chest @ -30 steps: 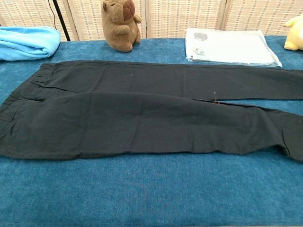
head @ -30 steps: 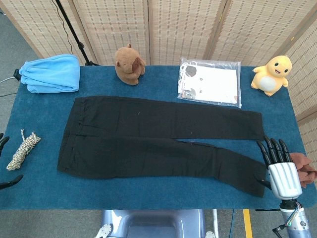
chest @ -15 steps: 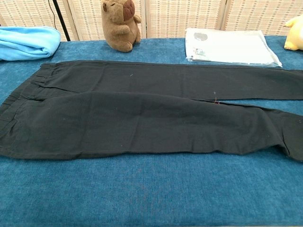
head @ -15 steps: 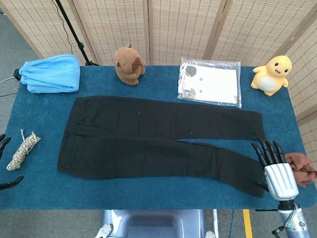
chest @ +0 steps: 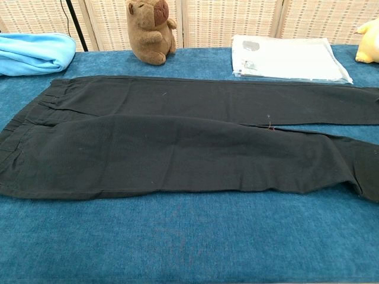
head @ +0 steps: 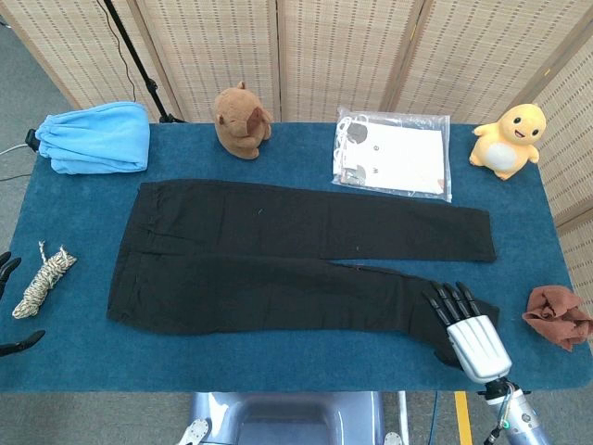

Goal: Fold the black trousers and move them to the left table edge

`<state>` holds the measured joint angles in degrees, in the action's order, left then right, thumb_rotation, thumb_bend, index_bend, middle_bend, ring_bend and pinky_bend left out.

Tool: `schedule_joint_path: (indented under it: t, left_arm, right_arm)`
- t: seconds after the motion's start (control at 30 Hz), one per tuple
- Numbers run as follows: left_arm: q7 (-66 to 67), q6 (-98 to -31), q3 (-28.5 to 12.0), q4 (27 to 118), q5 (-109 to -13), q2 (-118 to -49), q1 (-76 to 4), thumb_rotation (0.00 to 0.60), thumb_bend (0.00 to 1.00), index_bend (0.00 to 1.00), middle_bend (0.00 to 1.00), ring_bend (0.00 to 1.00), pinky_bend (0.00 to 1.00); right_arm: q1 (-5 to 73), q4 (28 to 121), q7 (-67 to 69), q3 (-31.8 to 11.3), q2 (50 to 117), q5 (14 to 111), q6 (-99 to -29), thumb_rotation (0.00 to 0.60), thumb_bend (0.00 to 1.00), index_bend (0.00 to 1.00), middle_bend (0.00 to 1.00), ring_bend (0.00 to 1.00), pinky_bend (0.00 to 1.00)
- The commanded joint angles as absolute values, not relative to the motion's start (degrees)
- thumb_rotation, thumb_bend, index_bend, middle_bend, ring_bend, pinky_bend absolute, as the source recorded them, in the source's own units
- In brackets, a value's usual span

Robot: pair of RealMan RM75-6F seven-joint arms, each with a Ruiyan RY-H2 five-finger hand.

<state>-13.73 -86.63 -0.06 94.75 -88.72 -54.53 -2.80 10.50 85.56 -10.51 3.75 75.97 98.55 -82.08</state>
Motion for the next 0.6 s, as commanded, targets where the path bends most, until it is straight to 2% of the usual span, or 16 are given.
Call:
schedule_joint_path:
  t: [0.03,0.6]
  left_arm:
    - [-13.75,-86.49,-0.17,94.86,-88.46,-54.53,-2.84,0.6,0.0,0.0,0.0,0.0,0.0]
    - [-12.91,-85.64,-0.86,95.47,-86.74,-54.59,-3.01,0.6,0.0,0.0,0.0,0.0,0.0]
  right_arm:
    - [11.97,84.49,-10.92,3.39,78.28,98.64,-79.94,0.6,0.0,0.0,0.0,0.0,0.0]
    - [16.03,82.28,-12.93,0.76,84.59,96.85,-75.16,0.6,0.0,0.0,0.0,0.0,0.0]
